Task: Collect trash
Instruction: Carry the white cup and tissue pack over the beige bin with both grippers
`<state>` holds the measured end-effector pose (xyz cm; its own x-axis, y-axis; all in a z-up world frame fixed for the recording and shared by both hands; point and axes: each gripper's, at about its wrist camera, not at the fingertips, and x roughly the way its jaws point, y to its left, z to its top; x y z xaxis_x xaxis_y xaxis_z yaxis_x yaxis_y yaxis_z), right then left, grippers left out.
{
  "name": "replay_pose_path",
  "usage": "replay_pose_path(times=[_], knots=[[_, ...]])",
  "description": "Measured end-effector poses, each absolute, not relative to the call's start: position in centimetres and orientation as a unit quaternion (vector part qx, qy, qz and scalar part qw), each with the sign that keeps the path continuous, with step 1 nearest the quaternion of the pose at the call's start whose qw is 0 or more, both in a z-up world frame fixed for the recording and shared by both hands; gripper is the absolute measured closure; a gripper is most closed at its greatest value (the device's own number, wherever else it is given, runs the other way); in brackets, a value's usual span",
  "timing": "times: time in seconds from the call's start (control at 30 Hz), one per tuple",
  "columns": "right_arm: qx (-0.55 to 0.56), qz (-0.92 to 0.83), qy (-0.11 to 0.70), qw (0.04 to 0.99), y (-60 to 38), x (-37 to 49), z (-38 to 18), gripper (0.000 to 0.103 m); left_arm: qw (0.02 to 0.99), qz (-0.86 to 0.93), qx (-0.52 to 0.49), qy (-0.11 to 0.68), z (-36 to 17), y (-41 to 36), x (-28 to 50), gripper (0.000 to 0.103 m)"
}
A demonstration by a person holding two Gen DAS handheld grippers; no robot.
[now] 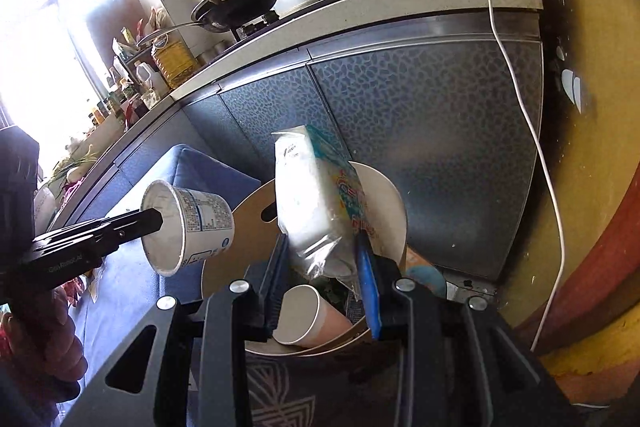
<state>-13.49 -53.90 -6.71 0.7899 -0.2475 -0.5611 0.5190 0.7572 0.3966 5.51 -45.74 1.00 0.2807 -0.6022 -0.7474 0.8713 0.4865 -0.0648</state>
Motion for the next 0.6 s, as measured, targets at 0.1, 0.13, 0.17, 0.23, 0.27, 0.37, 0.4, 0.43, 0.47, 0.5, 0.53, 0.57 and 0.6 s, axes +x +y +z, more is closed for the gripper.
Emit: replay_pose_path(times=[0.1,0.13,0.17,0.23,0.27,0.37,0.4,0.43,0.47,0.5,0.53,0.57,0.6], knots=[[0.274,-0.210,0.245,0.906,-53.5,-13.3,-6.4,0.070,0.780,-0.473,0.181,0.367,1.2,-45.4,5.4,0.099],[0.273,-0.209,0.245,0.907,-53.4,-13.3,-6.3,0.070,0.781,-0.473,0.180,0.366,1.2,-45.3,5.4,0.099],[0.271,-0.209,0.245,0.907,-53.3,-13.3,-6.2,0.070,0.781,-0.473,0.179,0.366,1.3,-45.2,5.5,0.099],[0.270,-0.208,0.245,0.908,-53.2,-13.0,-6.0,0.070,0.782,-0.473,0.177,0.365,1.4,-45.1,5.5,0.099],[0.269,-0.208,0.244,0.908,-53.2,-13.0,-5.9,0.070,0.783,-0.473,0.176,0.365,1.4,-45.0,5.5,0.099],[0.266,-0.207,0.243,0.910,-53.0,-12.9,-5.7,0.070,0.783,-0.472,0.175,0.365,1.4,-44.9,5.6,0.099],[0.266,-0.207,0.243,0.910,-53.0,-12.9,-5.7,0.070,0.783,-0.472,0.175,0.365,1.4,-44.9,5.7,0.099],[0.266,-0.207,0.243,0.910,-53.0,-12.8,-5.7,0.070,0.783,-0.472,0.175,0.365,1.4,-44.8,5.7,0.099],[0.265,-0.207,0.243,0.910,-53.0,-12.7,-5.7,0.070,0.783,-0.472,0.174,0.365,1.4,-44.8,5.7,0.099],[0.265,-0.207,0.243,0.910,-53.0,-12.7,-5.6,0.070,0.783,-0.472,0.174,0.366,1.4,-44.8,5.7,0.099],[0.265,-0.206,0.244,0.910,-53.0,-12.7,-5.7,0.070,0.783,-0.472,0.174,0.366,1.4,-44.8,5.8,0.099],[0.265,-0.206,0.244,0.910,-53.0,-12.7,-5.7,0.070,0.783,-0.473,0.173,0.366,1.4,-44.7,5.8,0.099],[0.265,-0.206,0.244,0.910,-53.0,-12.6,-5.7,0.070,0.783,-0.473,0.173,0.366,1.4,-44.8,5.8,0.099]])
